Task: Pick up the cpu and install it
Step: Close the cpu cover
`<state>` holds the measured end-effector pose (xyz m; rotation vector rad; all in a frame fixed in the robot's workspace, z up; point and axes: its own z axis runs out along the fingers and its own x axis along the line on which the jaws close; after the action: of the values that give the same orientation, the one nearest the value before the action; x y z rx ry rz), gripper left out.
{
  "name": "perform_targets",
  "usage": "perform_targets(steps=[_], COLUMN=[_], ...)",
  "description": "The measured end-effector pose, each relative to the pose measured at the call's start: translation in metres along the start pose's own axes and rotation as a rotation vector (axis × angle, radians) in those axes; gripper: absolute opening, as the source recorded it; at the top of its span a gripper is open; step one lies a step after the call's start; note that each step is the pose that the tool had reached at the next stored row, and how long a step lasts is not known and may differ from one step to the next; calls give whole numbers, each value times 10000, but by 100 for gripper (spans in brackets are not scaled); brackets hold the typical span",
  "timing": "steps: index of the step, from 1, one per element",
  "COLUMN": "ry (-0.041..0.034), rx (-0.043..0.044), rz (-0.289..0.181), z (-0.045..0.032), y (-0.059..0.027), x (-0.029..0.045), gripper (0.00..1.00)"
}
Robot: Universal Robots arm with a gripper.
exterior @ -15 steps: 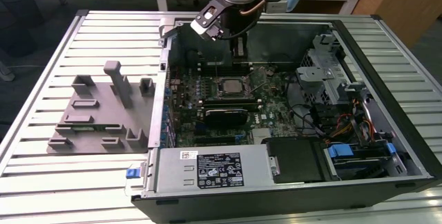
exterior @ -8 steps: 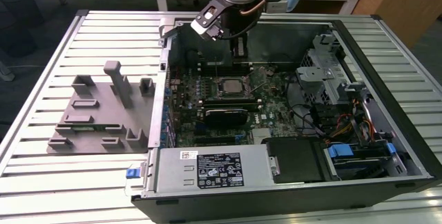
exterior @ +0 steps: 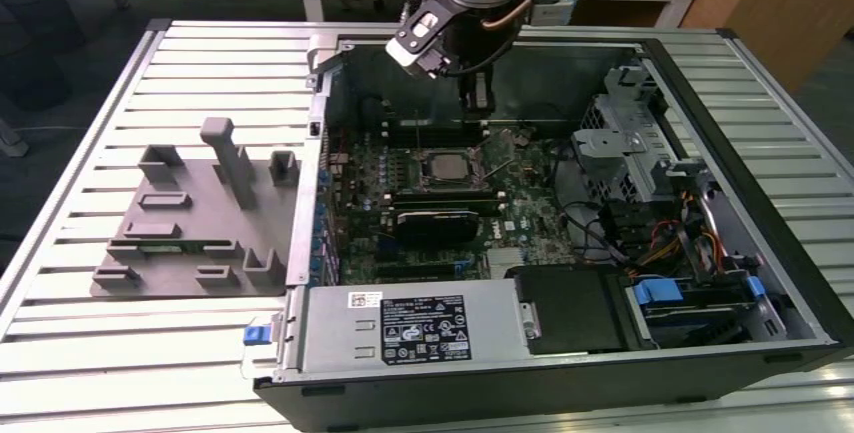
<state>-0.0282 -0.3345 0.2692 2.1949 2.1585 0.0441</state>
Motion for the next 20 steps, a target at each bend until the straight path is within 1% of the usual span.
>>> perform_targets(steps=[14,20], ry=[0,0], rx=[30,32], rz=[-1,0], z=[34,43], y=[513,639], x=[9,11], gripper=[11,11])
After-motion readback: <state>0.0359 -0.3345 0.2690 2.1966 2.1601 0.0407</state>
